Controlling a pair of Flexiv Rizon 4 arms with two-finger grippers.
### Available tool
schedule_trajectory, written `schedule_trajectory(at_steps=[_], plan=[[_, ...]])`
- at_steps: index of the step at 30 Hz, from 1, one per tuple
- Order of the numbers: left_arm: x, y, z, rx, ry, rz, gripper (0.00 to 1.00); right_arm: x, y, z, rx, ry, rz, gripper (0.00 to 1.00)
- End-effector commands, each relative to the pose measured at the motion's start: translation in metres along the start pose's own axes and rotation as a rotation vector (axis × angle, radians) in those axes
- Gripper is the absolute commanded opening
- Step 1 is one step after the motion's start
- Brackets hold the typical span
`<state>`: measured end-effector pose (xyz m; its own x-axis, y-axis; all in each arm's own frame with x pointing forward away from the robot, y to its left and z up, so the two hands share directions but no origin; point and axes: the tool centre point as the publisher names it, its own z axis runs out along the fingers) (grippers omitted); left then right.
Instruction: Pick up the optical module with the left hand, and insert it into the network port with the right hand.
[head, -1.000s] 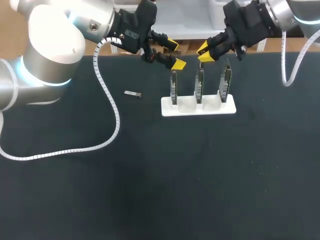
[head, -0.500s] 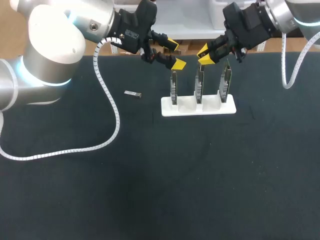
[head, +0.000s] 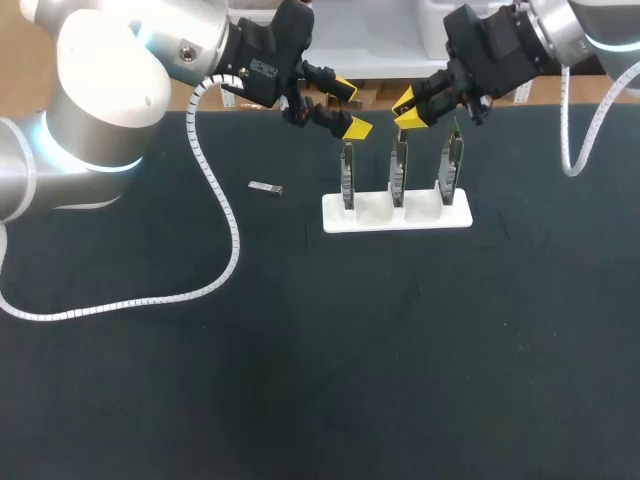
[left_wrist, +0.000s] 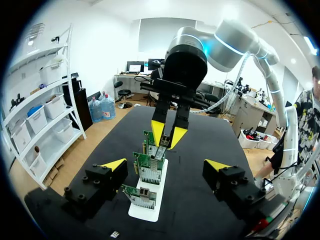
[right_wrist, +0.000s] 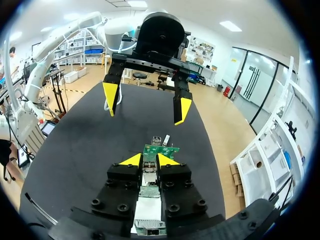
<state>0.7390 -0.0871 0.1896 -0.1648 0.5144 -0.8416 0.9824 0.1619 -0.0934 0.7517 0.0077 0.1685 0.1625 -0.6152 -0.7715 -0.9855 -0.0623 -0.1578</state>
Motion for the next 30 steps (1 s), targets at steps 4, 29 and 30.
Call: schedule_trajectory(at_steps=[4, 29, 30], plan=[[-0.0011, -0.0006, 0.0000, -0.003, 0.006, -0.003, 1.00, -0.0032, -0.0040, -0.0015, 0.009, -0.007, -0.007, 0.00], [-0.0011, -0.0006, 0.0000, -0.003, 0.006, -0.003, 1.00, -0.0004, -0.0038, -0.0022, 0.009, -0.003, -0.009, 0.00], [-0.0011, -0.0006, 0.0000, -0.003, 0.006, -0.003, 1.00, 0.0001, -0.0043, -0.0018, 0.009, -0.002, -0.007, 0.00]])
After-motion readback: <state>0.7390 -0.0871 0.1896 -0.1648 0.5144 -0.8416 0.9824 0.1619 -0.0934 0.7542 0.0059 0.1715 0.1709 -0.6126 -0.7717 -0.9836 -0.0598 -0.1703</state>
